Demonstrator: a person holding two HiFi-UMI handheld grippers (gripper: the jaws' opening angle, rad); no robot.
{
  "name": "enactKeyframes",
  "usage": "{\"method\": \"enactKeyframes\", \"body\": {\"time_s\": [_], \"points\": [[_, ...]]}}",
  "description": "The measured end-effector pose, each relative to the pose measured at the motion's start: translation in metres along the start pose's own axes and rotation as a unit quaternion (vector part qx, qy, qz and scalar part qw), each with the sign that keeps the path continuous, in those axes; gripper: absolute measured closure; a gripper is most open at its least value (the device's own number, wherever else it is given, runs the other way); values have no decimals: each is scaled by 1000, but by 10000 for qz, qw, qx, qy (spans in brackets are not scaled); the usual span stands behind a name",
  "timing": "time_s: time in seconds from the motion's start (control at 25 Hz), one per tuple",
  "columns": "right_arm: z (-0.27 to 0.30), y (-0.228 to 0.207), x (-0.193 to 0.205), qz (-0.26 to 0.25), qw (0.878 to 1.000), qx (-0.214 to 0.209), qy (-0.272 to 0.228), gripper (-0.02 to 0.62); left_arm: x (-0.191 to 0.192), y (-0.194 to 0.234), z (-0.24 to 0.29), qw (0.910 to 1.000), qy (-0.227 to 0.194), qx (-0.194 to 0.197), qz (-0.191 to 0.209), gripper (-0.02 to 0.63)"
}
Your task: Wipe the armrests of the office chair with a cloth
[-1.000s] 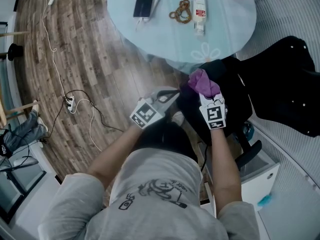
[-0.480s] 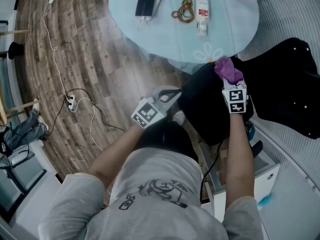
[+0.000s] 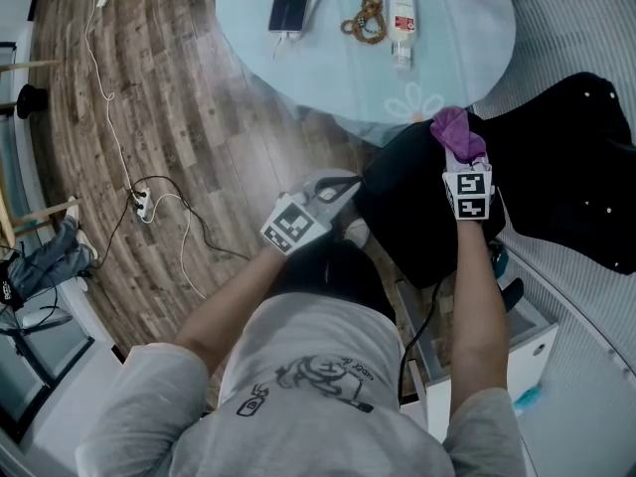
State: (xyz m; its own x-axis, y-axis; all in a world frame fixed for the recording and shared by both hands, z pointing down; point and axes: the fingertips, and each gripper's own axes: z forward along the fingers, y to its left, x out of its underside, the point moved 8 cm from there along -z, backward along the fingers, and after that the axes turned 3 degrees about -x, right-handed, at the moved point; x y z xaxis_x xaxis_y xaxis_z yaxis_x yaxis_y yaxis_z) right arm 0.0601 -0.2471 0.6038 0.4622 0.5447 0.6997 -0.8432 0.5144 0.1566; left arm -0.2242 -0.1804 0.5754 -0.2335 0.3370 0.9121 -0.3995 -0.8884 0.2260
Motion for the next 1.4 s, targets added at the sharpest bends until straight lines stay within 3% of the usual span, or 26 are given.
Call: {"method": "enactKeyframes", "body": {"time_s": [0.8, 1.16, 1.4], "points": [[-34, 167, -17, -515, 9913, -1000, -685, 565, -4, 0, -1, 10000, -21, -49, 61, 604], [-39, 166, -23, -183, 9915, -1156, -568, 565, -16, -3, -10, 9996, -140, -200, 131, 604], [-70, 155, -60, -13, 9905, -928, -1016, 563, -58, -10, -27, 9976, -542, -389, 195, 604]]}}
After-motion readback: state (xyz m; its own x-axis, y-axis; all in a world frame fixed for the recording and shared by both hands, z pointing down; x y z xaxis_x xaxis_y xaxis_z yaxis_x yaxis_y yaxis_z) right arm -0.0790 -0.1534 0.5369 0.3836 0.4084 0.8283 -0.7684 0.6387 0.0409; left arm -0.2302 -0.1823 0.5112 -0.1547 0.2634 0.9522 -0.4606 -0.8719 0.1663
